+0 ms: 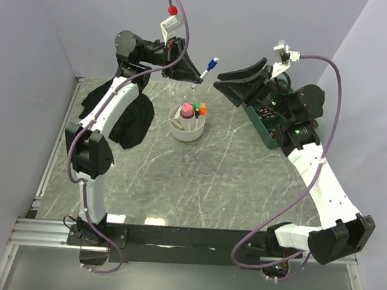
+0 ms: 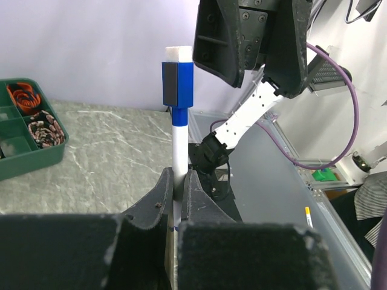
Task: Sort the stationery into containers
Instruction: Place the pen in the storage box.
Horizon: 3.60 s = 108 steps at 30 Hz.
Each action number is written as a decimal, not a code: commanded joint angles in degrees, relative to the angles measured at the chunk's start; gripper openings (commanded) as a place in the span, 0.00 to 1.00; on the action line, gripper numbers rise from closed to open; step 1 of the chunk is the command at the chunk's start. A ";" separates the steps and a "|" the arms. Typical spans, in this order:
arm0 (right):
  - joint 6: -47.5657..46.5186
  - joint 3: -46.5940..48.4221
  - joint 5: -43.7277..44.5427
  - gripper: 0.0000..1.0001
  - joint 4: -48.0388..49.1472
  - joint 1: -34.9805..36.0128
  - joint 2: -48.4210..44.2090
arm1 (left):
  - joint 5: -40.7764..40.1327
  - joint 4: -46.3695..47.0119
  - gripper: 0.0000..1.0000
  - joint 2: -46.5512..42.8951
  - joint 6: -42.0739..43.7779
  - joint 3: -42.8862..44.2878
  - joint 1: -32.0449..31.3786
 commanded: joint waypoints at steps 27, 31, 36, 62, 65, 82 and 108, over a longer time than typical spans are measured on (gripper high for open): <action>-1.71 6.41 3.42 0.47 4.83 3.95 8.72 | 4.77 -1.61 0.01 -4.31 1.95 -0.84 -2.03; -1.71 6.41 3.69 0.47 4.65 4.22 9.16 | 4.86 -1.52 0.01 -4.74 1.96 -1.37 -2.03; -2.06 6.77 2.99 0.23 5.18 4.31 9.69 | 4.86 -1.78 0.01 -4.83 2.04 -1.54 -2.03; -41.24 -2.02 4.39 0.00 -5.37 4.74 18.80 | -40.06 -73.09 0.99 -24.43 62.57 -31.52 19.95; -45.11 -1.58 7.37 0.00 -5.54 5.18 23.38 | -58.83 -73.68 0.99 -27.59 63.22 -36.69 19.95; -51.90 -3.08 17.57 0.00 -4.31 7.30 34.47 | -61.85 -72.01 1.00 -31.55 58.73 -41.45 23.28; -46.63 -4.49 23.29 0.46 -9.13 7.91 30.35 | -60.18 -70.43 1.00 -30.50 55.92 -40.04 24.16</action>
